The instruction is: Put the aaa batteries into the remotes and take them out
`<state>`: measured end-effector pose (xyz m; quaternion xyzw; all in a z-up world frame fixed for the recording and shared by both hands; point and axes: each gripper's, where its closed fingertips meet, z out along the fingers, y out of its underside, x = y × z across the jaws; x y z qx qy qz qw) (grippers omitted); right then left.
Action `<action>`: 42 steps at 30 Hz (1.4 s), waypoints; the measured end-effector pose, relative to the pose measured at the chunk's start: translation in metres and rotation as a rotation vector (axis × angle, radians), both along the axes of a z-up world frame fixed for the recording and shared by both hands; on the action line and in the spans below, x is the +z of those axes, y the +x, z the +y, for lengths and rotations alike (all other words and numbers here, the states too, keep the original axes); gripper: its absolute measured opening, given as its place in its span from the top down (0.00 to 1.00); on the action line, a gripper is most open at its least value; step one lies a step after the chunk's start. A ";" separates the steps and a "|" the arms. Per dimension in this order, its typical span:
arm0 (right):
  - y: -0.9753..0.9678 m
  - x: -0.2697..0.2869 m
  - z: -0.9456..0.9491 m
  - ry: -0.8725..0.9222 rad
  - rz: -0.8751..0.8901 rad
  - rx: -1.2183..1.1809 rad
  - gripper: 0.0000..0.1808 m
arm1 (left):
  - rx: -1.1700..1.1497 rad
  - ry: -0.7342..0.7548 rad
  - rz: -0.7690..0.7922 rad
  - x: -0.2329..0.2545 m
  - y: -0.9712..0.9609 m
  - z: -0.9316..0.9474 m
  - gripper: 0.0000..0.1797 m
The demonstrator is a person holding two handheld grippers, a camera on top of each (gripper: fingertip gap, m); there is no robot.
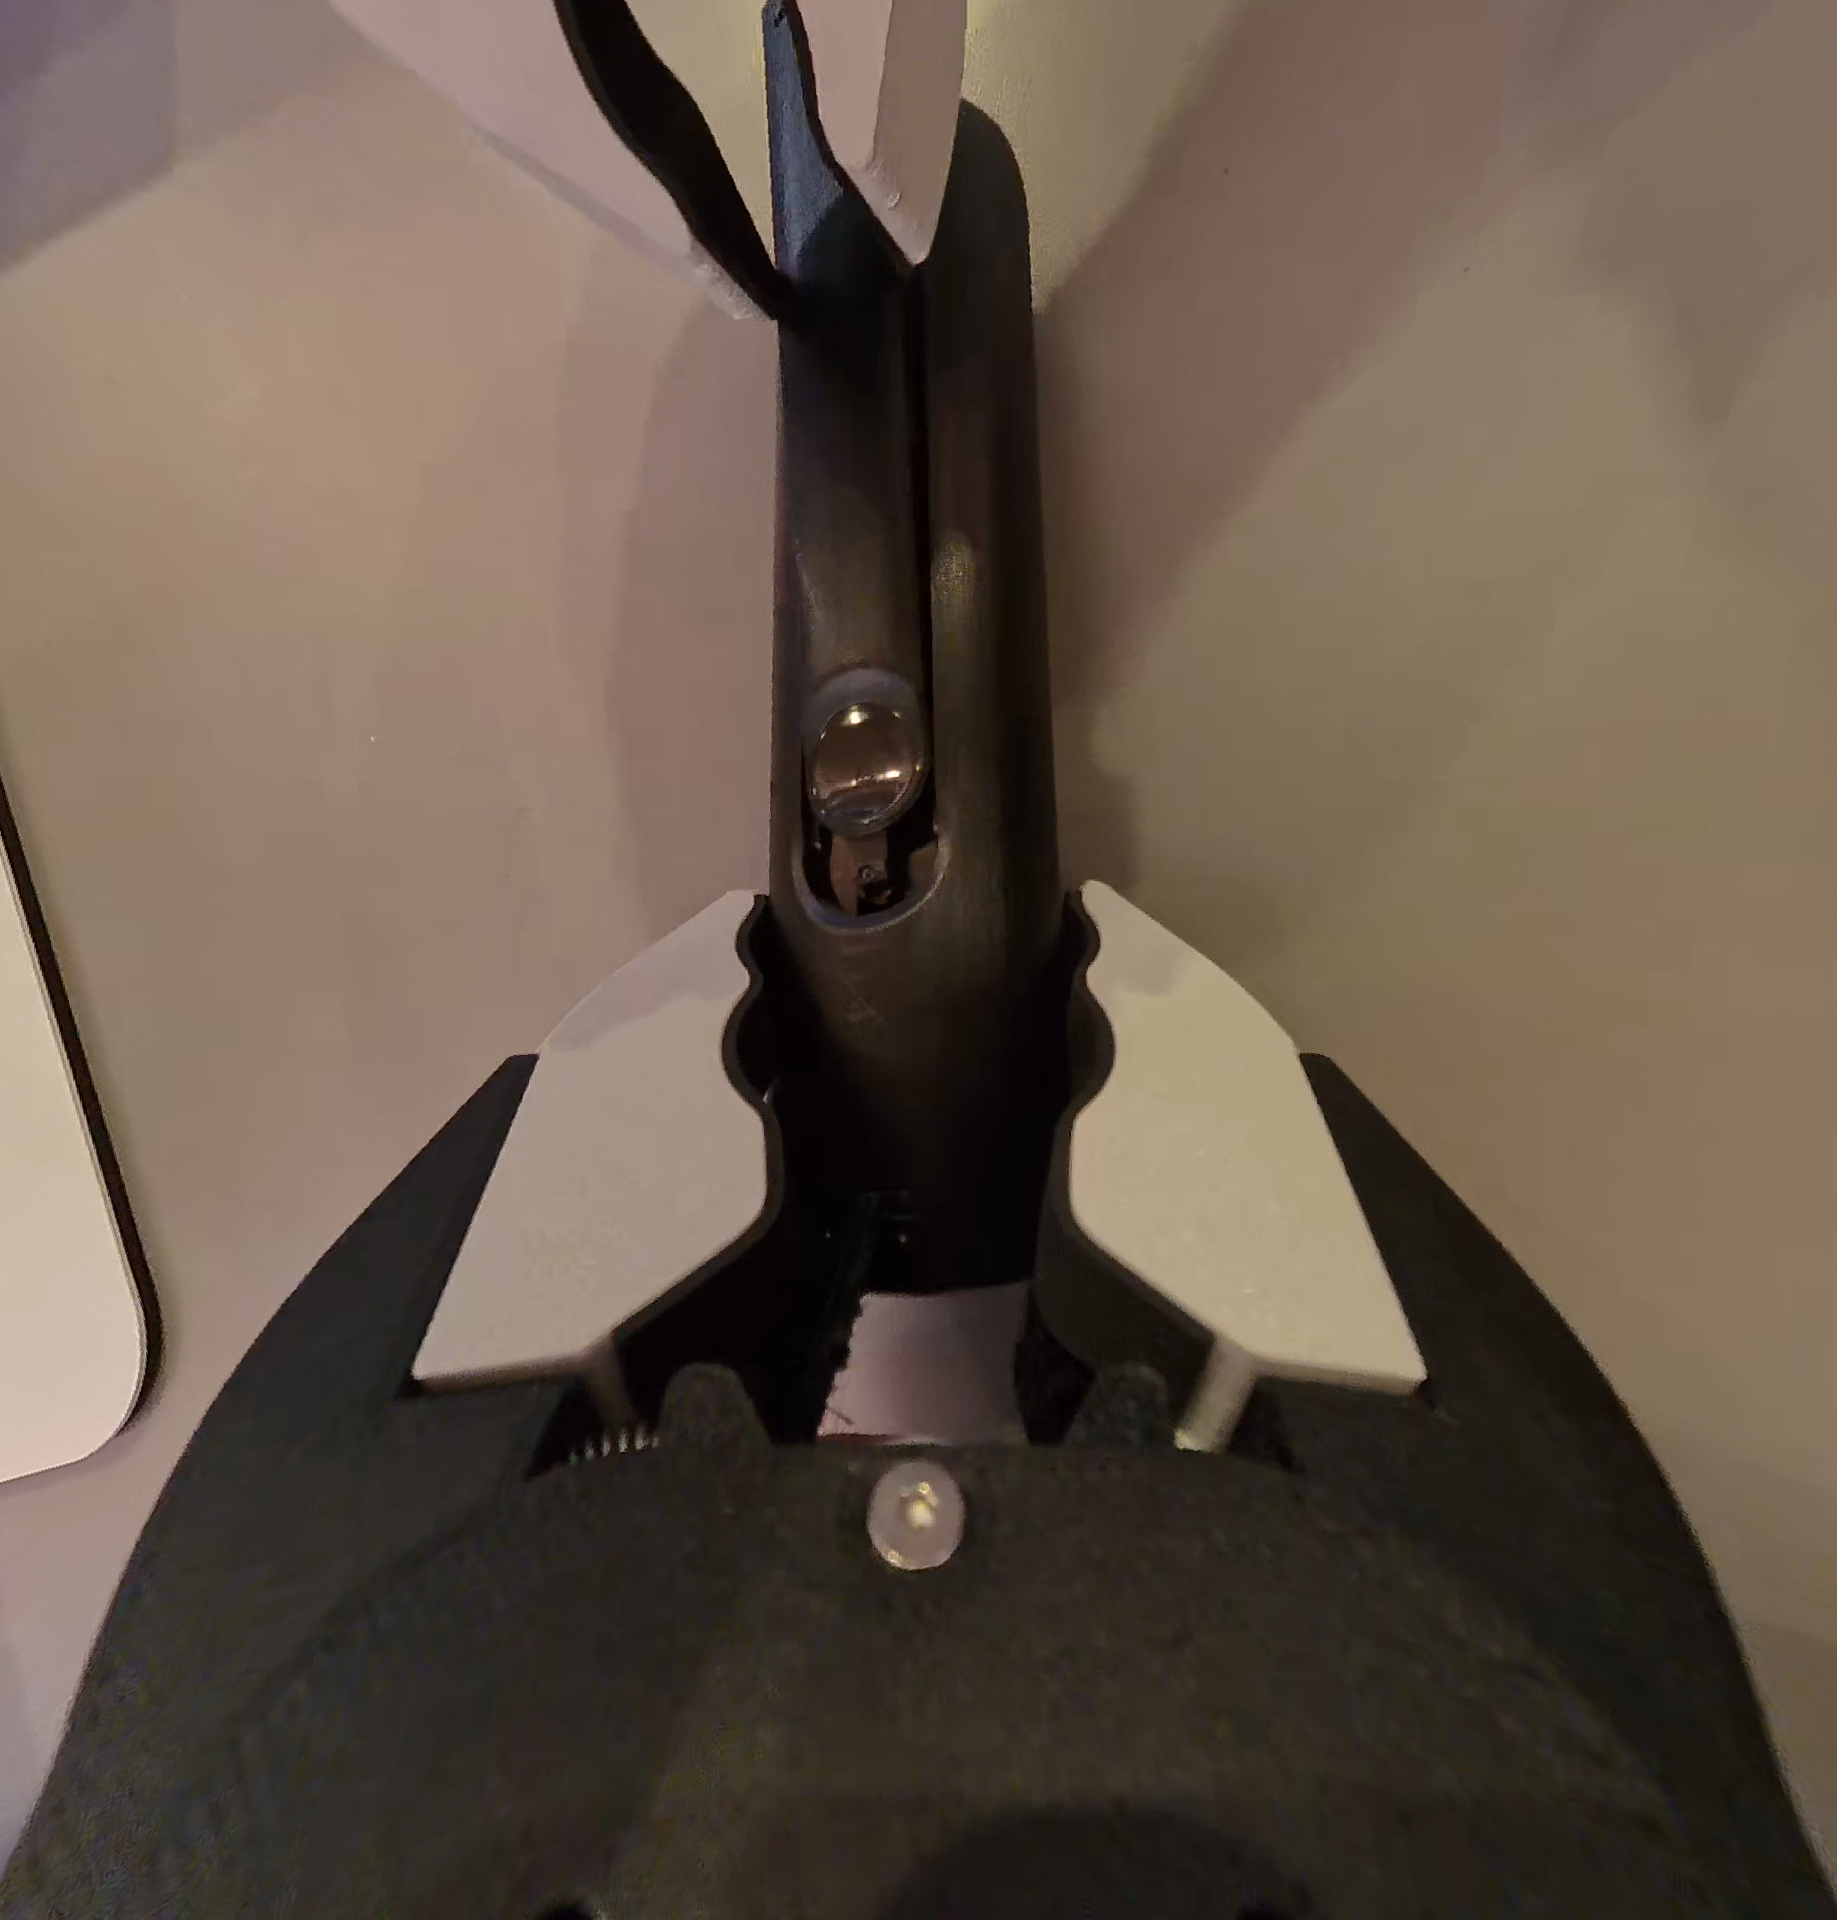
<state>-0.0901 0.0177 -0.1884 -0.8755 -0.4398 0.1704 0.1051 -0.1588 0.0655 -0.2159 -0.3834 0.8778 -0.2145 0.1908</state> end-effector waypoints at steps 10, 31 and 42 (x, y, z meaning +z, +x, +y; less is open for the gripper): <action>-0.006 -0.005 0.003 -0.020 -0.008 -0.023 0.90 | 0.001 -0.003 0.002 0.000 0.000 0.000 0.71; 0.035 -0.007 -0.008 0.109 0.179 -0.084 0.80 | 0.001 -0.009 0.000 0.000 -0.001 0.000 0.71; 0.048 -0.027 -0.006 0.171 -0.114 0.192 0.75 | 0.001 0.001 0.003 0.000 -0.001 0.000 0.71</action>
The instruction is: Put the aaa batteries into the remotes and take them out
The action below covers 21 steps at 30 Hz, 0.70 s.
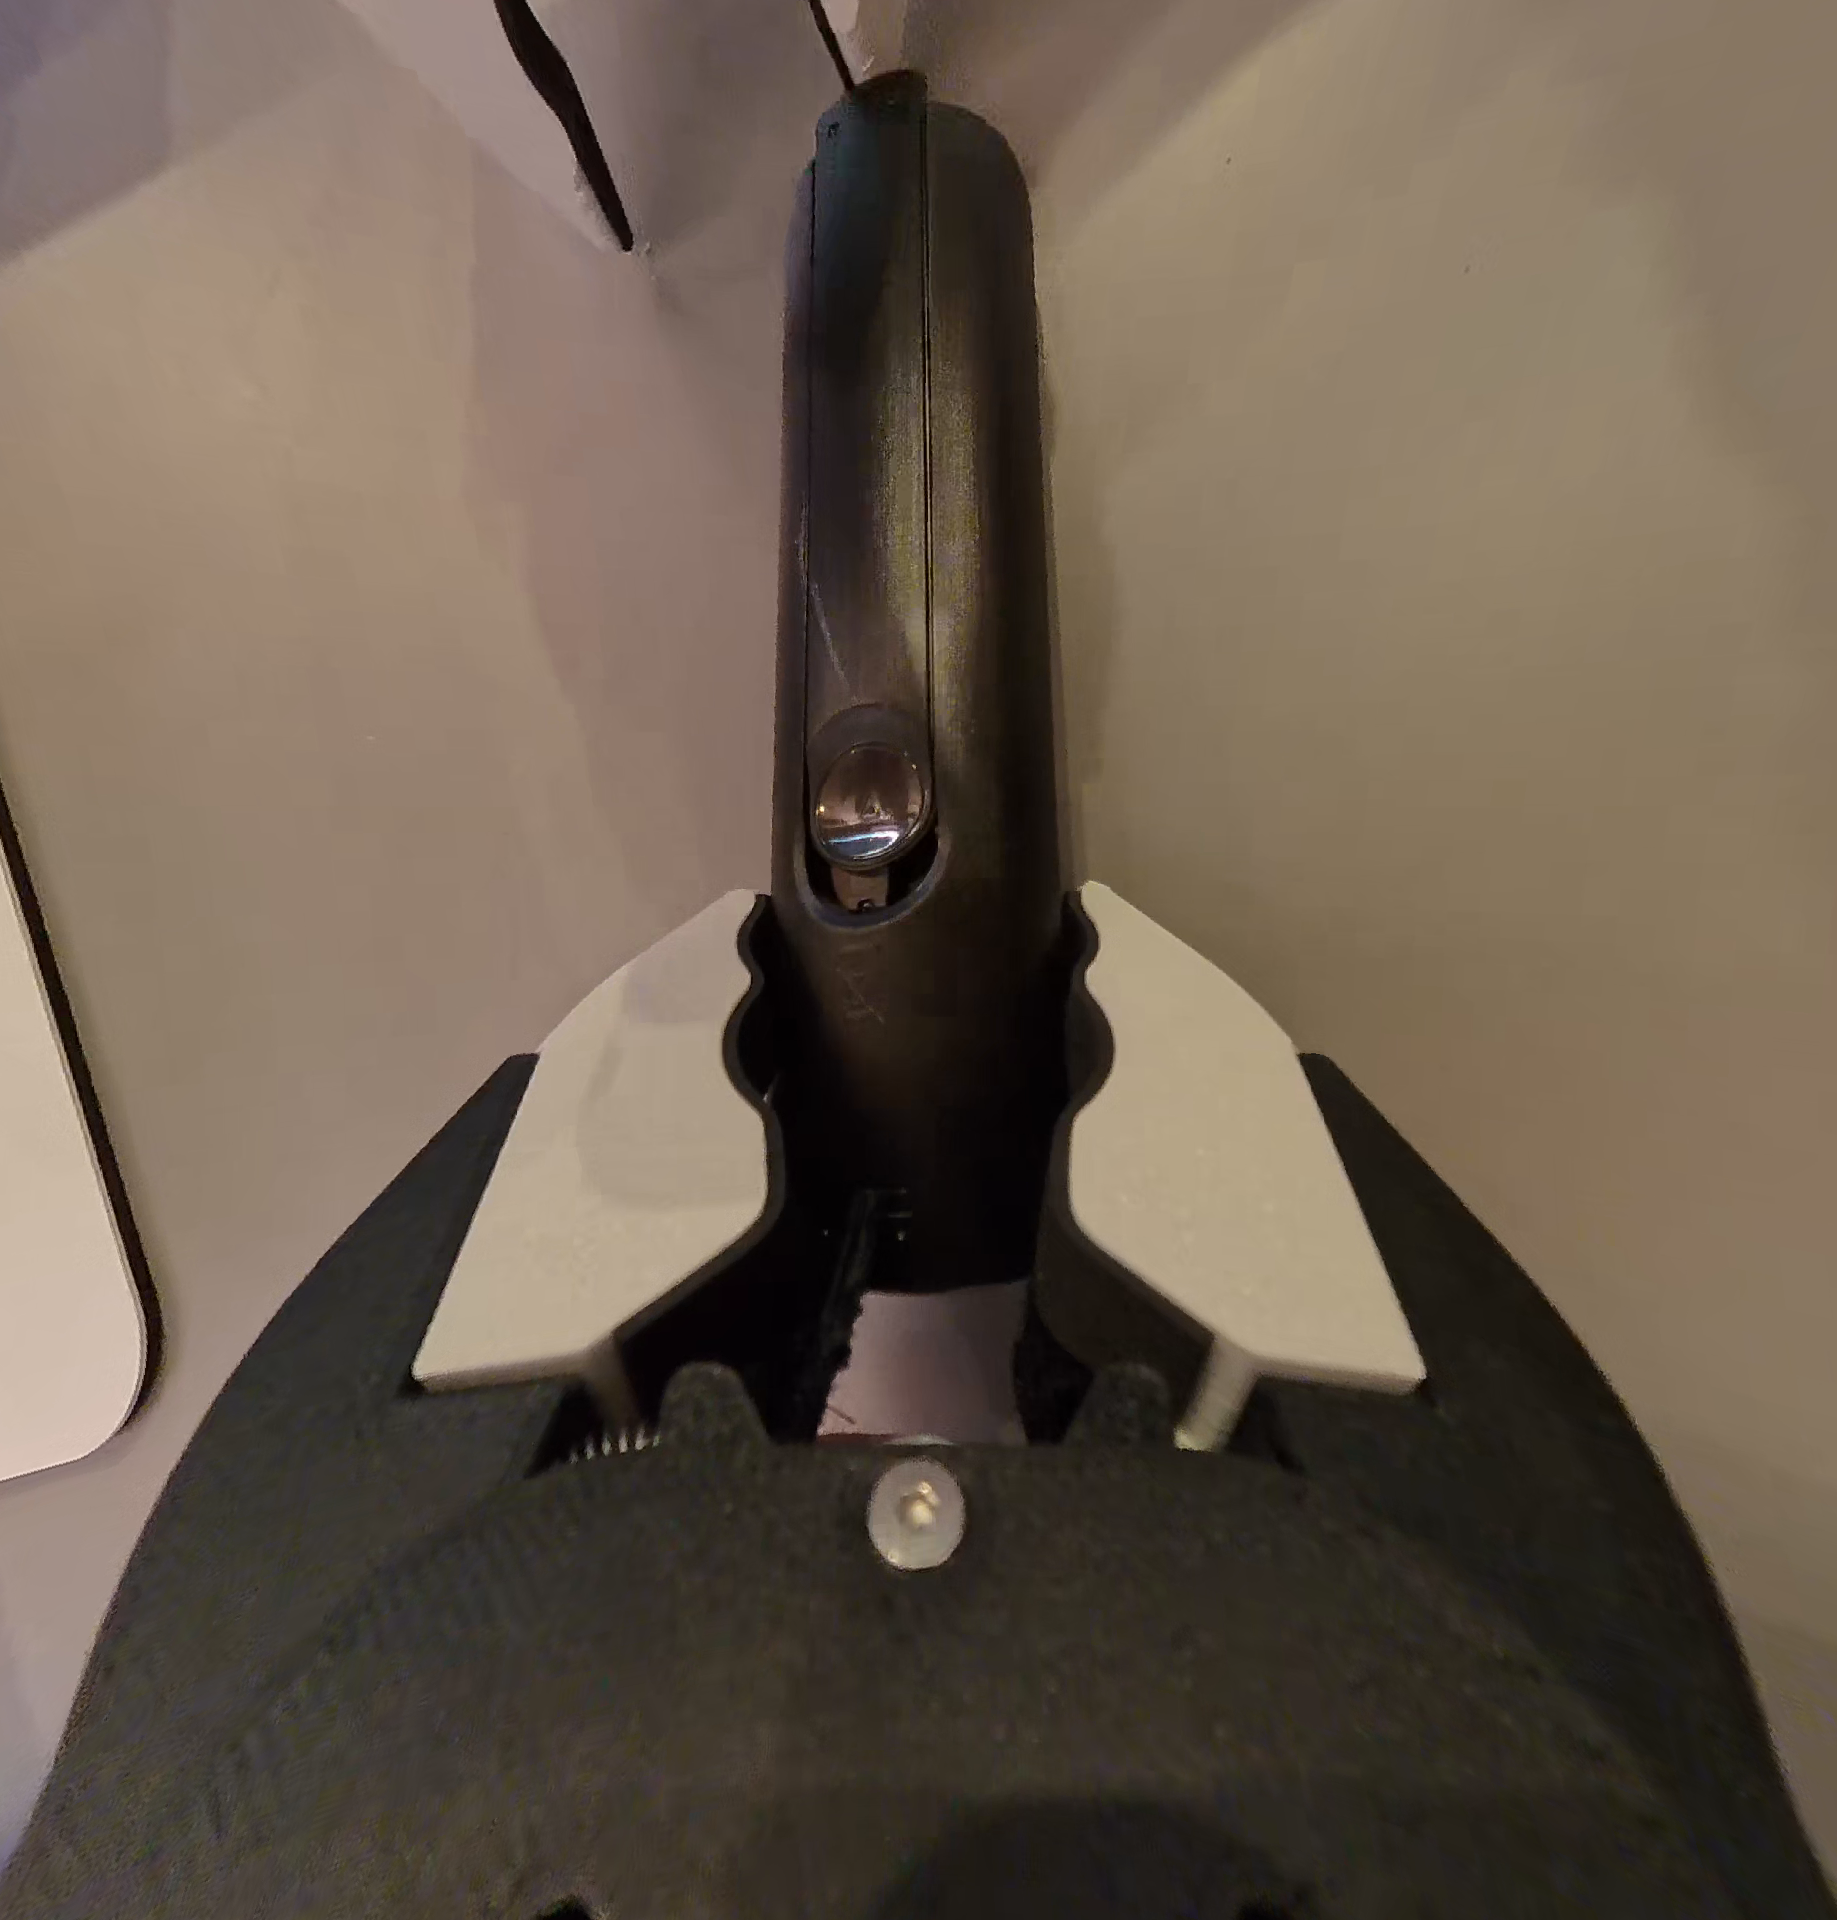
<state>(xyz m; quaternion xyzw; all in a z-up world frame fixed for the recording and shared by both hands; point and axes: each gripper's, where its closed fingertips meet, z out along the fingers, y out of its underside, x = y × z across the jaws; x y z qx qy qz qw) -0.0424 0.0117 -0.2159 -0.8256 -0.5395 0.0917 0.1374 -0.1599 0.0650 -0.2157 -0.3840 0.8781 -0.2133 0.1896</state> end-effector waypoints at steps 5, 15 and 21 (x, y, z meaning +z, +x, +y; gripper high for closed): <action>-0.005 0.000 0.003 -0.019 -0.042 0.040 0.74 | 0.000 -0.012 -0.001 0.000 0.000 0.000 0.70; -0.009 0.001 0.000 -0.045 -0.023 0.042 0.80 | 0.006 -0.016 0.003 -0.001 -0.001 0.000 0.71; -0.012 0.002 0.003 -0.046 0.000 0.025 0.83 | 0.020 -0.024 0.013 -0.001 -0.001 0.001 0.71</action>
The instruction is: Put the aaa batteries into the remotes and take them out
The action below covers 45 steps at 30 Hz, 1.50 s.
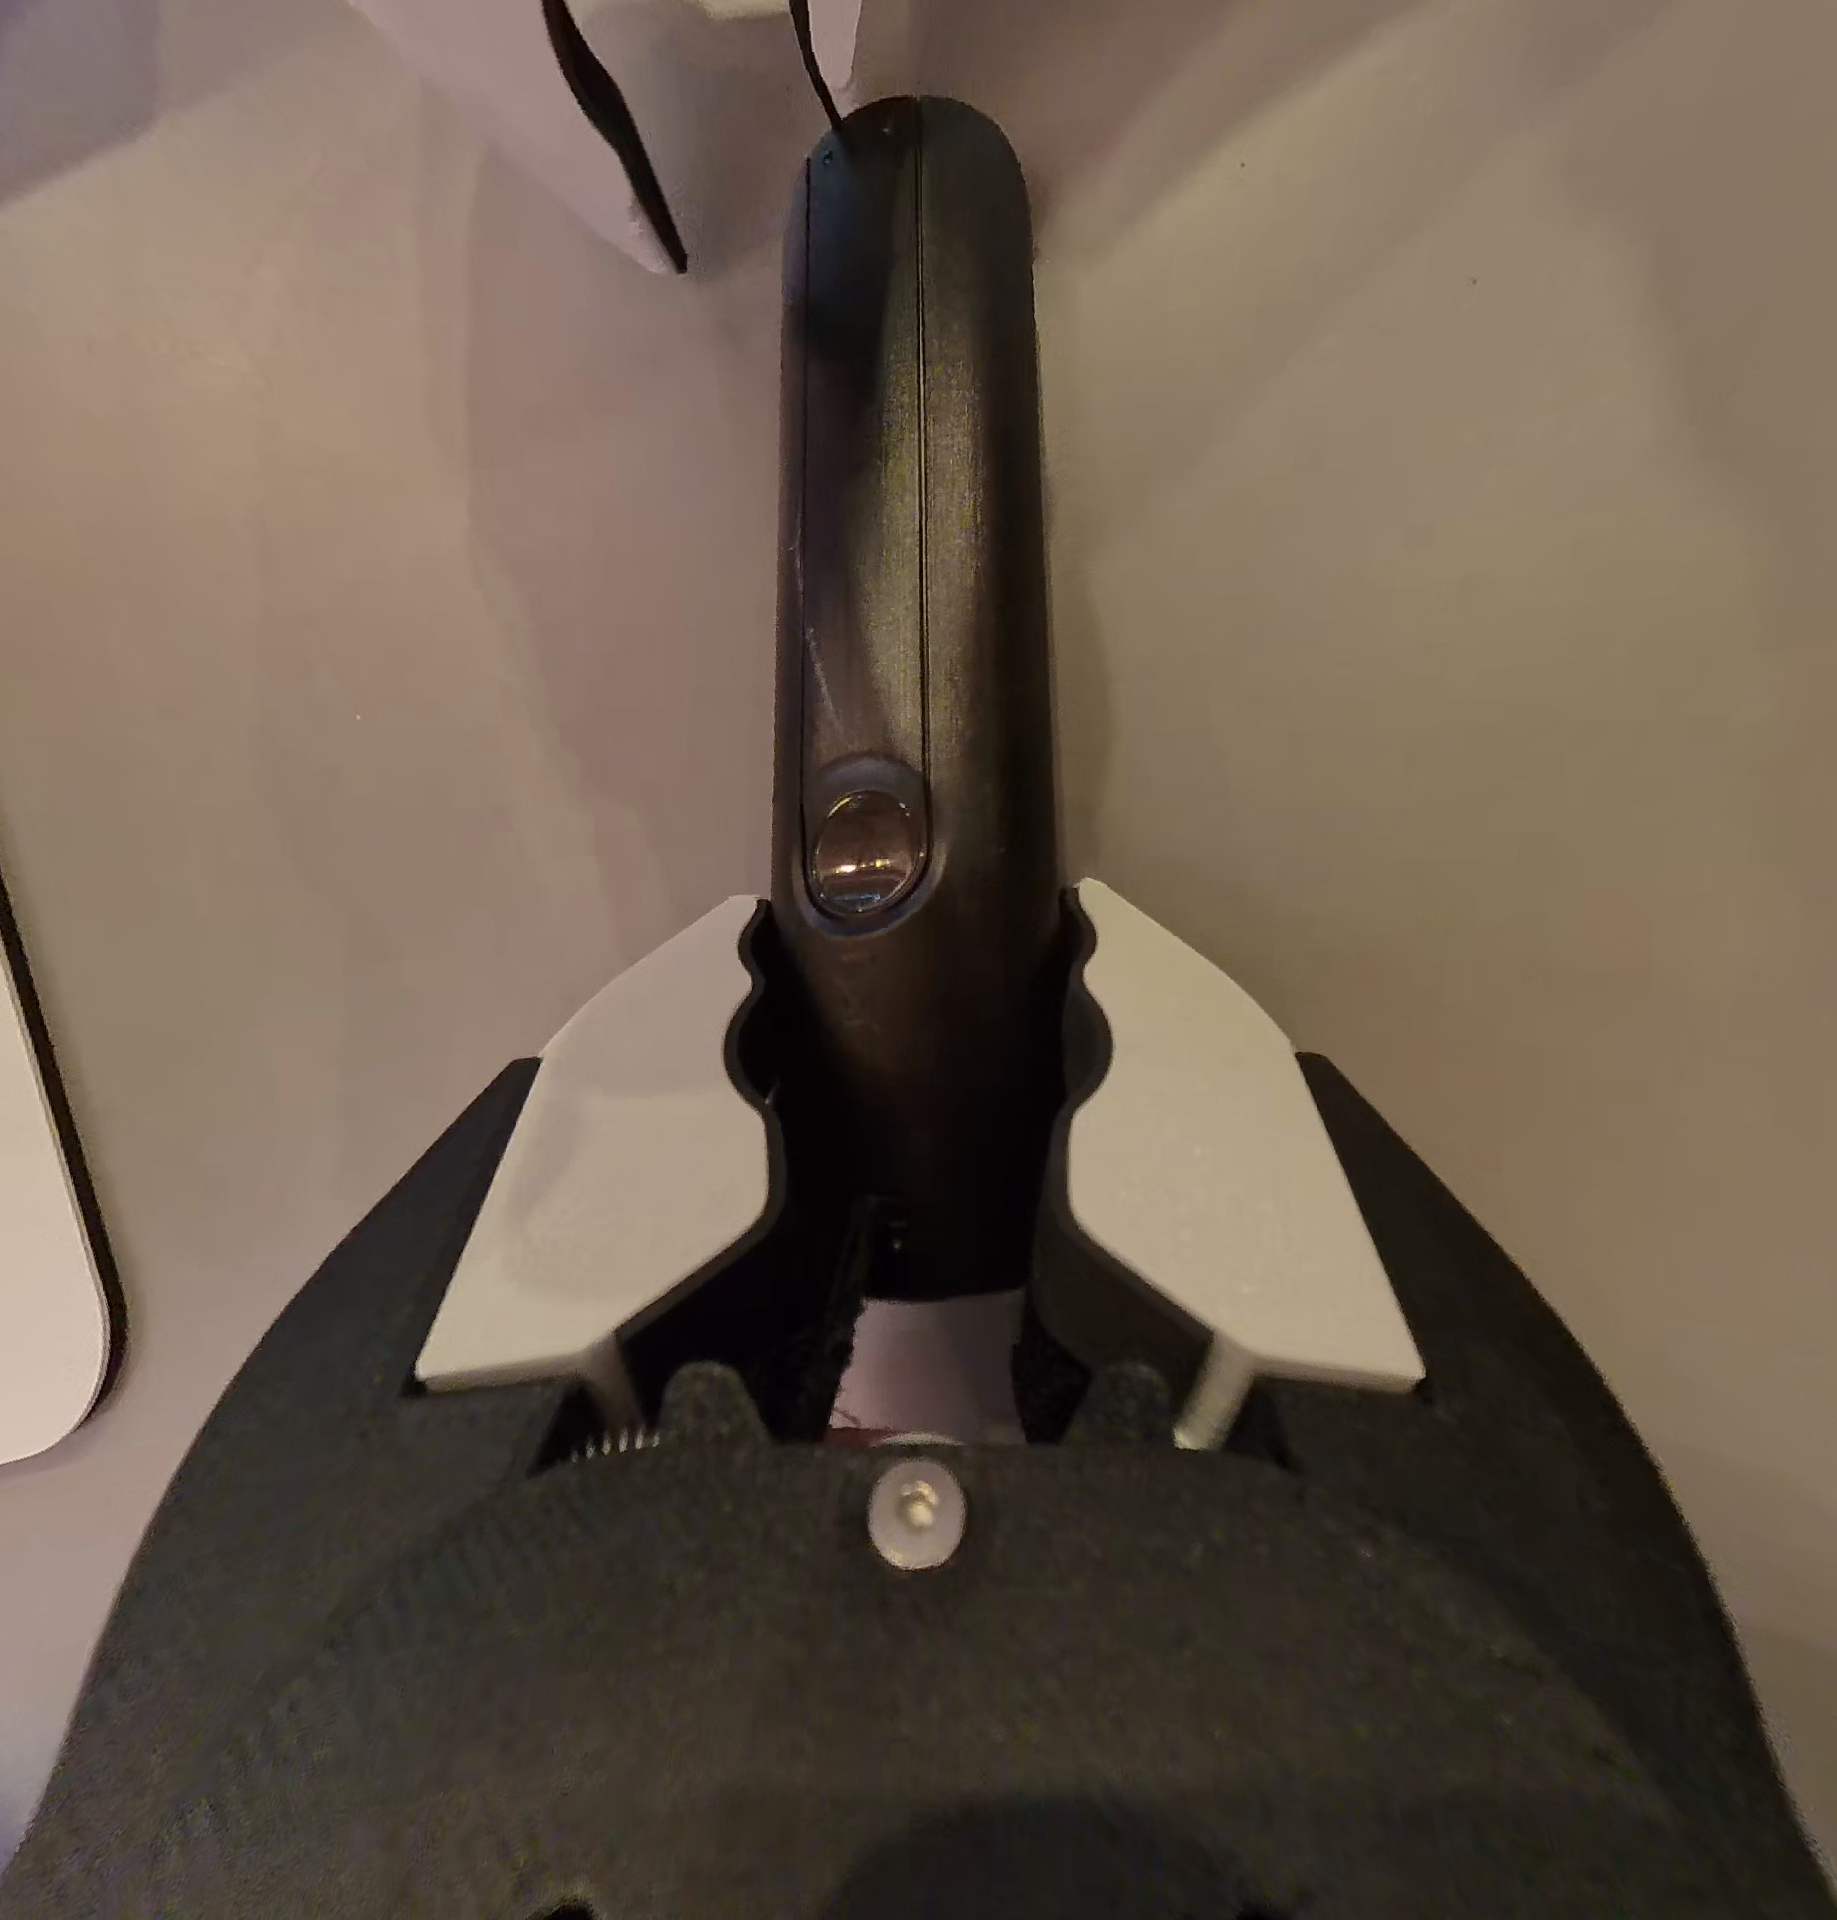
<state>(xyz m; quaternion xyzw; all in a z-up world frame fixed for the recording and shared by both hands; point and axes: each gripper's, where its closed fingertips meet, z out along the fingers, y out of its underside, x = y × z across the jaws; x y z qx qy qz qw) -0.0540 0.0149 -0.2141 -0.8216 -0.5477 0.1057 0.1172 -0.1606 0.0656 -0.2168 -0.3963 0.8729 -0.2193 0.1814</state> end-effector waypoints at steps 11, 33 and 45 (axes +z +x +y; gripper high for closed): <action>-0.036 0.012 -0.005 0.044 0.126 -0.116 0.64 | -0.008 0.036 -0.003 0.001 0.002 -0.001 0.71; -0.065 0.018 0.031 0.727 -0.069 -0.146 0.81 | 0.087 -0.132 0.060 0.012 0.003 -0.008 0.71; -0.060 0.042 0.035 0.842 -0.102 -0.118 0.84 | 0.121 -0.193 -0.007 0.029 0.009 -0.006 0.72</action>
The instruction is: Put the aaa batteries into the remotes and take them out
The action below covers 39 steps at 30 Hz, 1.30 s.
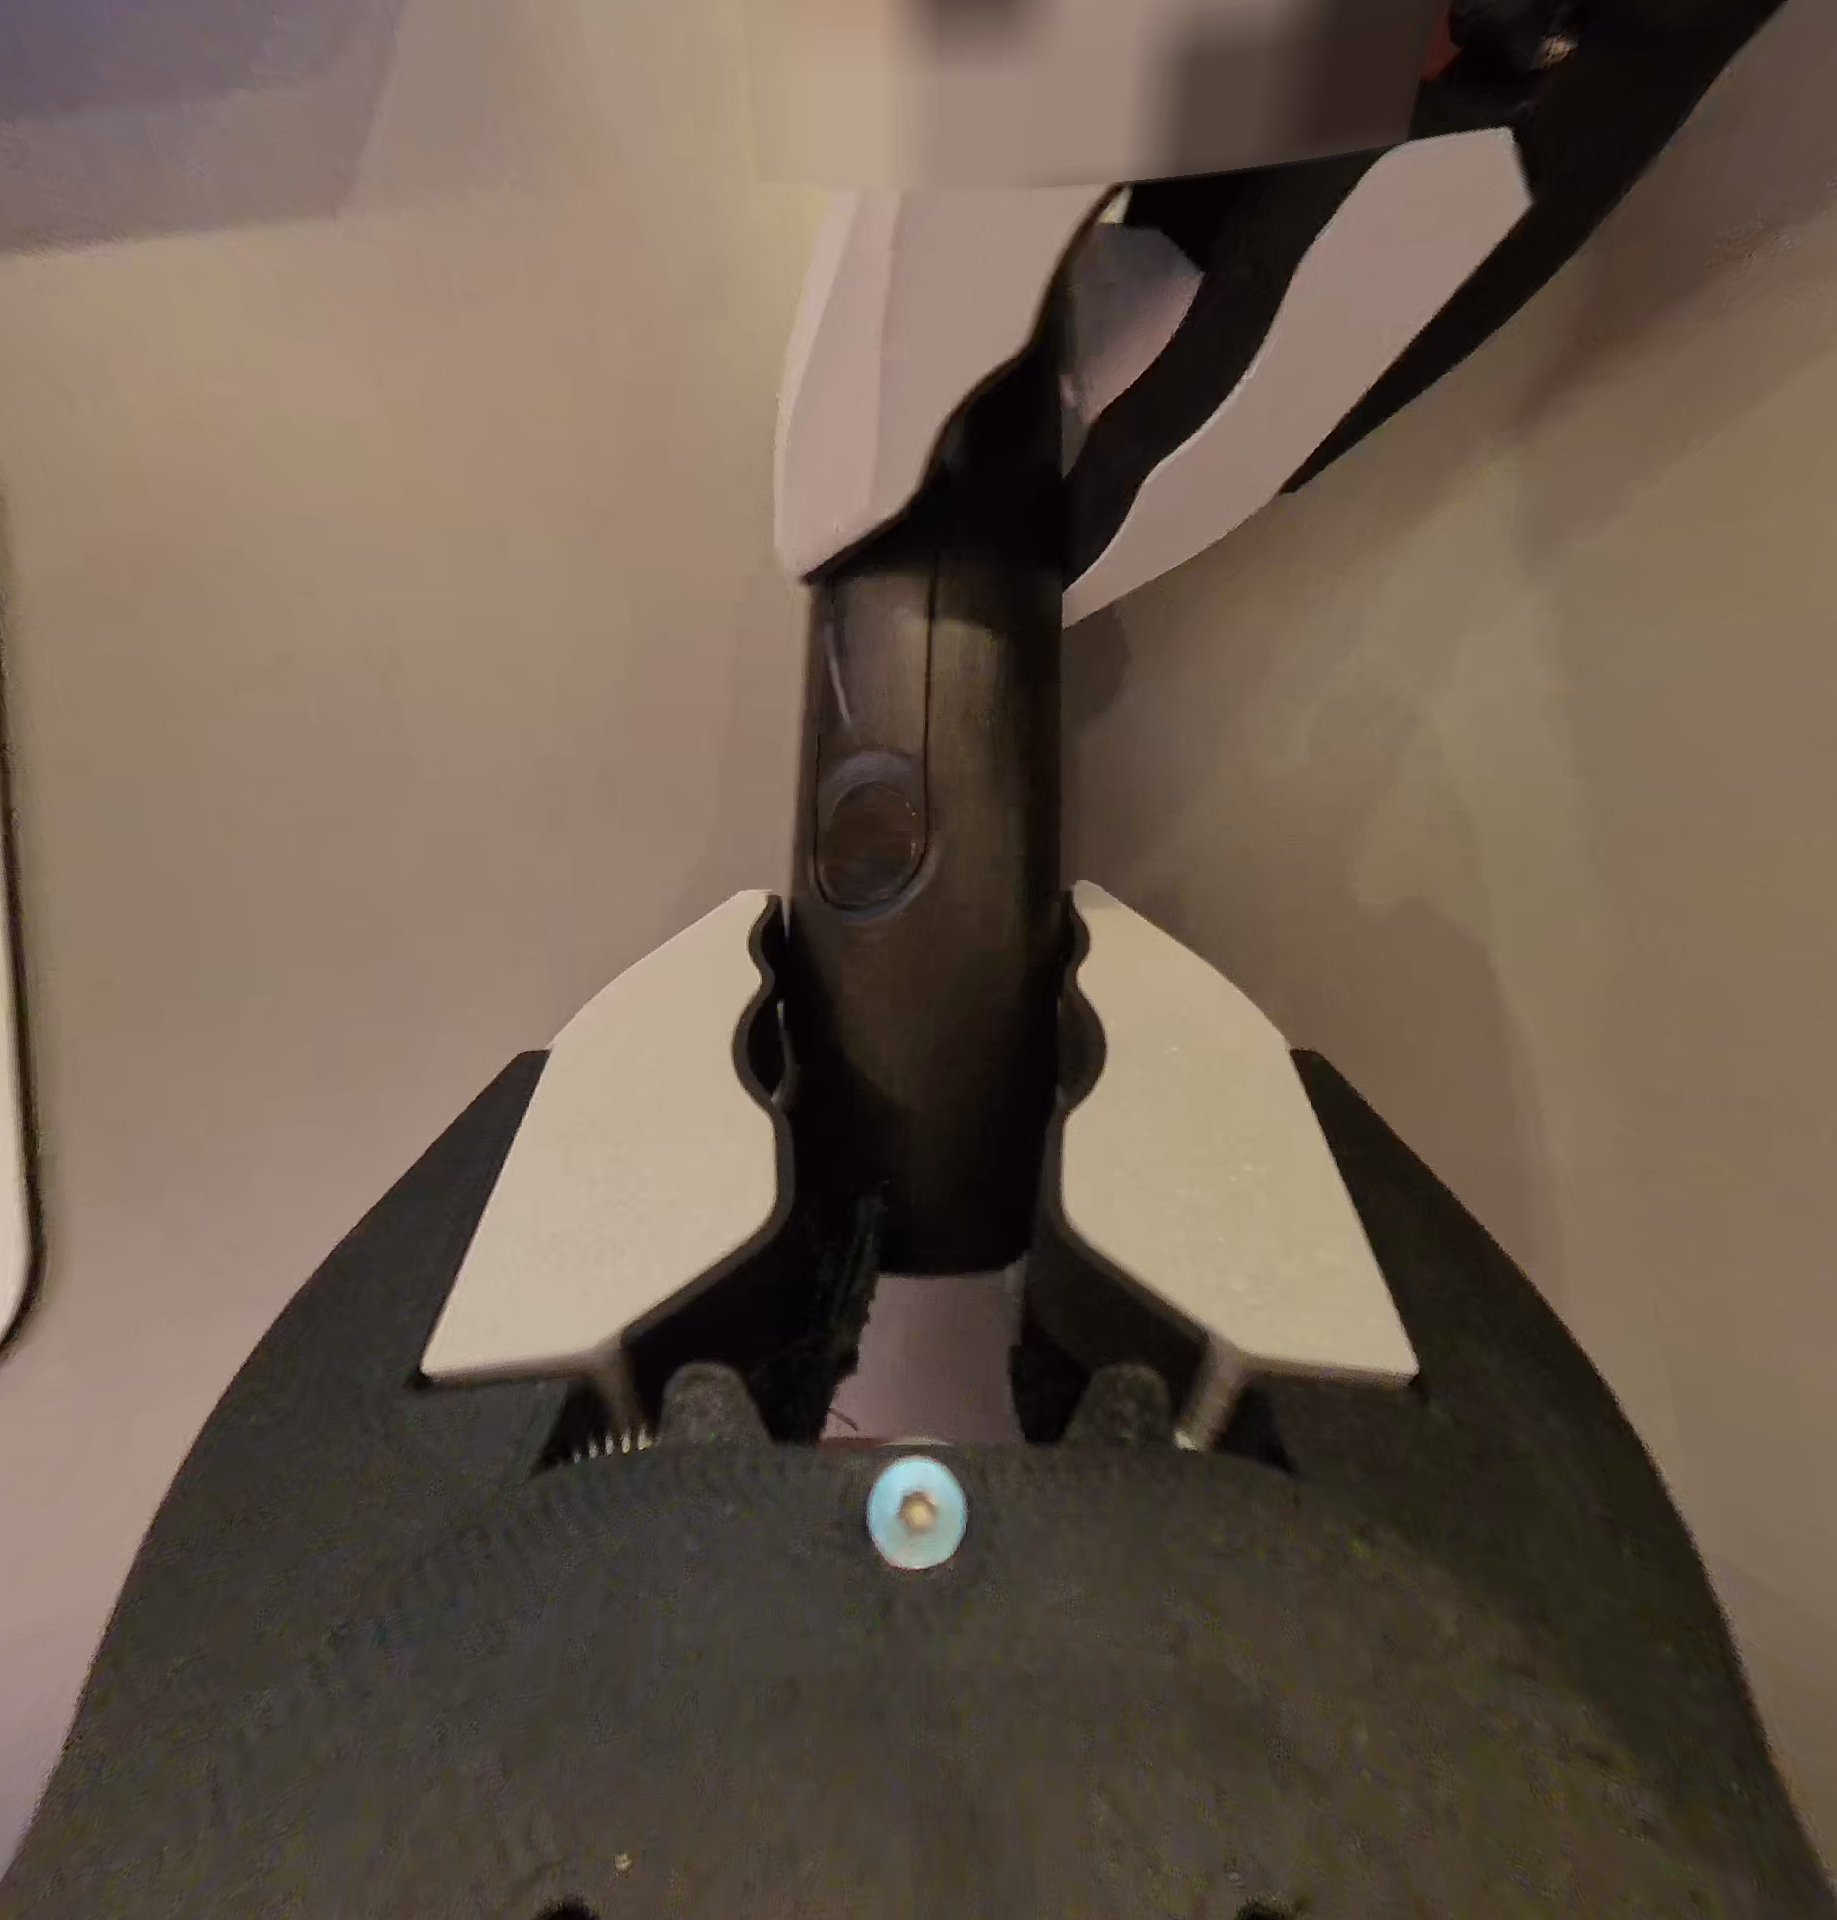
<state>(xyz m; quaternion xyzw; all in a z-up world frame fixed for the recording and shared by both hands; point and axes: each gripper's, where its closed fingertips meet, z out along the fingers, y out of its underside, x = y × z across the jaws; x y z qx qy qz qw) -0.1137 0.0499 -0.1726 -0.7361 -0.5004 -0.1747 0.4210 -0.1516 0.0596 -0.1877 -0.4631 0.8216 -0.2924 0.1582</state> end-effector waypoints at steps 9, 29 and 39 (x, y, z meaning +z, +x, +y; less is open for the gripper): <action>0.018 0.027 -0.004 0.026 -0.013 0.000 0.87 | 0.058 -0.119 -0.173 0.045 0.018 0.001 0.76; 0.275 0.151 0.004 0.257 -0.337 -0.128 0.86 | 0.317 -0.077 -0.178 0.005 0.017 0.051 0.78; 0.411 0.122 0.036 0.099 -0.375 -0.192 0.87 | 0.346 -0.122 -0.121 -0.018 0.020 0.058 0.80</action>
